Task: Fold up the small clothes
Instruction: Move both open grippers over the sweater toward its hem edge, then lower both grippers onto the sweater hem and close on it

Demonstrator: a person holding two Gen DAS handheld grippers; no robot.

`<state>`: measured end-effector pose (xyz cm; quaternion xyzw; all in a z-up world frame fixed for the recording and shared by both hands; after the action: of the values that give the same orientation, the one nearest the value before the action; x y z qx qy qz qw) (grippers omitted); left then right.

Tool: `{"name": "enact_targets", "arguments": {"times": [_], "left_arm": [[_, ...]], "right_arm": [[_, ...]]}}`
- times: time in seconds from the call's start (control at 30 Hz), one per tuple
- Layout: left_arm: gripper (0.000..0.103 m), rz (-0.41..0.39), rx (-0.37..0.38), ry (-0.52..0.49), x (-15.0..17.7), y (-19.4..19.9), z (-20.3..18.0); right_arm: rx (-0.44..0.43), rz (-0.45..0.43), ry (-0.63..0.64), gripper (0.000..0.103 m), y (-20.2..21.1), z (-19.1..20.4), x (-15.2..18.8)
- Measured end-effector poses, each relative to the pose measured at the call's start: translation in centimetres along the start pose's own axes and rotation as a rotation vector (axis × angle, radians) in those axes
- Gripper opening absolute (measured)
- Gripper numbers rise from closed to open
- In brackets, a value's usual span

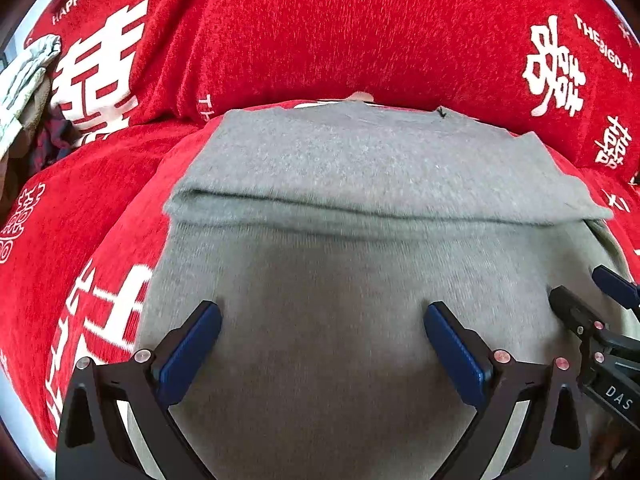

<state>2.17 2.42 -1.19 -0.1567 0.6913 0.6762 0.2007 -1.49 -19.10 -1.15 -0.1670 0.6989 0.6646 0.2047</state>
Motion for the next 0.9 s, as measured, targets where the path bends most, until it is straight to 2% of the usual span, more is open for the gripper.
{"name": "enact_targets", "arguments": {"times": [0.23,0.47,0.73,0.8,0.9], "left_arm": [[0.102,-0.07,-0.017,-0.006,3.1,1.7,-0.3],[0.102,-0.101,-0.016,0.008,5.5,3.0,-0.2],[0.102,-0.095,0.008,0.025,7.6,4.2,-0.2],[0.102,-0.081,0.004,0.006,8.3,4.3,-0.4],[0.102,-0.082,0.003,0.001,9.4,4.8,-0.5]], "right_arm": [[0.014,-0.061,0.011,0.078,2.0,0.7,3.0],[0.018,-0.092,0.016,0.08,3.9,1.0,5.8],[0.009,-0.111,0.008,0.08,5.8,1.0,8.9],[-0.004,-0.085,0.015,0.086,5.9,1.0,9.5],[0.017,-0.091,0.048,0.086,6.4,1.4,10.5]]}}
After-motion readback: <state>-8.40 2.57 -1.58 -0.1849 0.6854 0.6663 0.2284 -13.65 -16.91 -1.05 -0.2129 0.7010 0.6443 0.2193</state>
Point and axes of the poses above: each gripper's, at about its wrist camera, not at the fingertips, and y roughly against the way its jaws point, z to its left, x to its underside, the point moved 3 cm from there along -y, roughly the way its jaws point, and after that the axes turned 7 degrees about z, right-handed, at the moved point
